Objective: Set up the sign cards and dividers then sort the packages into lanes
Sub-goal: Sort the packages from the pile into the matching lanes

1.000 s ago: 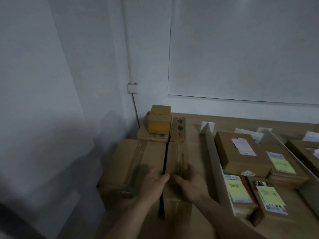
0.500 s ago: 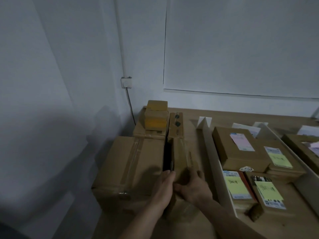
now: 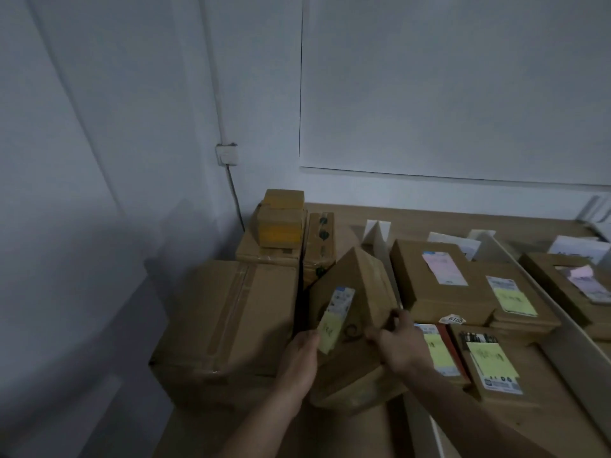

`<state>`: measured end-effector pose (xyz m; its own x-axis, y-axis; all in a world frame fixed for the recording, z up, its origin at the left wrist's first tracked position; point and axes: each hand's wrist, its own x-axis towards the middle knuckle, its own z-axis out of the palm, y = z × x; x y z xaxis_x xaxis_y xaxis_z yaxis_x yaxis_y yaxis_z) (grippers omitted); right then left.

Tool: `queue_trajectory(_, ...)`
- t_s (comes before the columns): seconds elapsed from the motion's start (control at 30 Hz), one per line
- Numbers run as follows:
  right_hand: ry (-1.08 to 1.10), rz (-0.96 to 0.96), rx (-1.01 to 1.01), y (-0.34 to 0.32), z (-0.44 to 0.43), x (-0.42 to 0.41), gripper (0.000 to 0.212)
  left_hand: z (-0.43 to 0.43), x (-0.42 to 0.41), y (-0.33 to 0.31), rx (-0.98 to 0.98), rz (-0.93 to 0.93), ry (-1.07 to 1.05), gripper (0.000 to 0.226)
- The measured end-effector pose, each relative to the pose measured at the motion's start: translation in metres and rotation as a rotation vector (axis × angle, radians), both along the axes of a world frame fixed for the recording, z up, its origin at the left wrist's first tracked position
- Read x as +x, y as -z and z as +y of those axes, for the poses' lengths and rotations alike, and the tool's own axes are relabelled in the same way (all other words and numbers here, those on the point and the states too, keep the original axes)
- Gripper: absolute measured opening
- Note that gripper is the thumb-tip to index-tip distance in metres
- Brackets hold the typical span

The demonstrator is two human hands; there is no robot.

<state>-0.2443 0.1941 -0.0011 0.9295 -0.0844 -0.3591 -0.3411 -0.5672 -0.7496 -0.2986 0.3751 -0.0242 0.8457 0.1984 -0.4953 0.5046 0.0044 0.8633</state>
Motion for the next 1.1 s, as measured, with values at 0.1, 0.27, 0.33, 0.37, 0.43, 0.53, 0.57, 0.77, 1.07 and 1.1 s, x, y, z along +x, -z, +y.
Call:
queue_trajectory(0.1, 0.079, -0.058, 0.121, -0.024, -0.015, 0.005, 0.091, -0.004, 0.006, -0.002, 0.017, -0.049, -0.022, 0.036)
queue_trajectory(0.27, 0.127, -0.100, 0.287, -0.049, -0.039, 0.013, 0.076, -0.014, 0.013, -0.031, 0.078, -0.141, -0.065, 0.039)
queue_trajectory(0.33, 0.123, -0.113, 0.353, -0.055, -0.043, 0.016, 0.082, -0.016, 0.017, -0.038, 0.124, -0.145, -0.084, 0.037)
queue_trajectory(0.37, 0.122, -0.117, 0.382, -0.058, -0.043, 0.015, 0.085, -0.016, 0.019, -0.041, 0.137, -0.147, -0.085, 0.039)
queue_trajectory(0.43, 0.089, -0.122, 0.418, -0.063, -0.043, 0.015, 0.083, -0.017, 0.021, -0.044, 0.151, -0.159, -0.091, 0.041)
queue_trajectory(0.53, 0.048, -0.132, 0.444, -0.060, -0.041, 0.017, 0.085, -0.012, 0.022, -0.050, 0.146, -0.218, -0.152, 0.037)
queue_trajectory(0.57, 0.049, -0.128, 0.466, -0.056, -0.039, 0.019, 0.089, -0.009, 0.021, -0.051, 0.152, -0.247, -0.175, 0.033)
queue_trajectory(0.77, 0.024, -0.067, 0.590, -0.033, -0.012, 0.020, 0.081, 0.020, 0.009, -0.055, 0.178, -0.329, -0.292, 0.014)
queue_trajectory(1.07, -0.045, 0.134, 0.611, 0.000, 0.056, 0.007, 0.045, 0.079, -0.013, -0.042, 0.260, -0.264, -0.377, 0.010)
queue_trajectory(1.1, -0.044, 0.130, 0.624, 0.004, 0.062, 0.007, 0.053, 0.083, -0.014, -0.043, 0.258, -0.251, -0.369, 0.012)
